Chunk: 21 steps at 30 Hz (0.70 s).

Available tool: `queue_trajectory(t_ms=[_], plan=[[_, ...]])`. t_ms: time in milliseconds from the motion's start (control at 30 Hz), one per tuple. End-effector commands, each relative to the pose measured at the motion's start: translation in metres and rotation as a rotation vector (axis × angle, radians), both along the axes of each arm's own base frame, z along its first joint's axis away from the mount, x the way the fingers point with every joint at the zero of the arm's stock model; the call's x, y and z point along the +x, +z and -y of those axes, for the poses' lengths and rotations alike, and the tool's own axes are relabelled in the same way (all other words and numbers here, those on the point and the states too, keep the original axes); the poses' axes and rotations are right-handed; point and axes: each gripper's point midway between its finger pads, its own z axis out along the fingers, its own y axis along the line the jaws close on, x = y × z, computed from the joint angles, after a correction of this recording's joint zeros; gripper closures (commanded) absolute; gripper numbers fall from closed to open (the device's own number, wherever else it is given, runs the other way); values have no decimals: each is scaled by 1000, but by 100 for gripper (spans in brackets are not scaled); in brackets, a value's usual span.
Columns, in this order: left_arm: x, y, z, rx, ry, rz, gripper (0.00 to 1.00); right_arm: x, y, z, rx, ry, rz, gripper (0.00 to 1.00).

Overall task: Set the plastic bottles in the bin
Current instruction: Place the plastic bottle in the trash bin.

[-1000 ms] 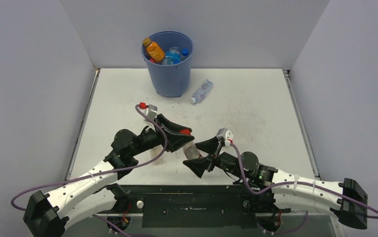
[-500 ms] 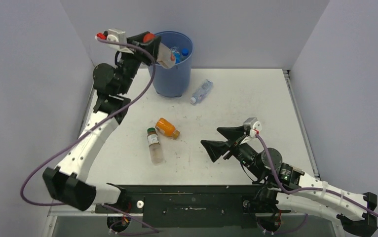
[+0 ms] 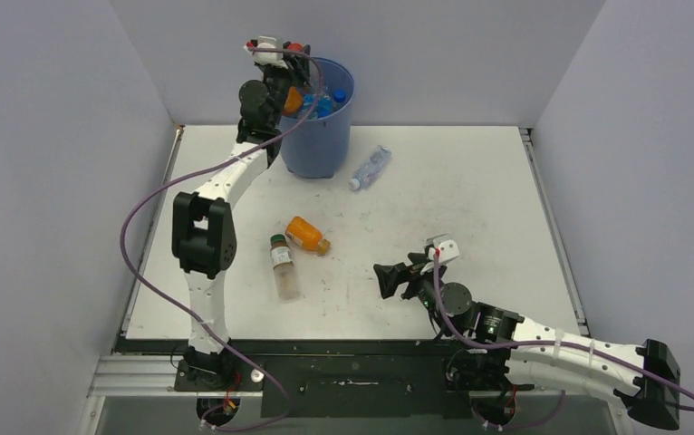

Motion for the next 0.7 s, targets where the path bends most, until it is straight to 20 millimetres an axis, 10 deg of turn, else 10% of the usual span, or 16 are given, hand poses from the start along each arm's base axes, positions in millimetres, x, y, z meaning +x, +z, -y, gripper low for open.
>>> queue_trajectory(t_ms=[0,667], plan=[[-9,63,-9,-9,31,324,100,7,2,9,104,-79,13,10],[70,-86,18,-23,47,83,100,4,-40,32,109,-146,-46,10]])
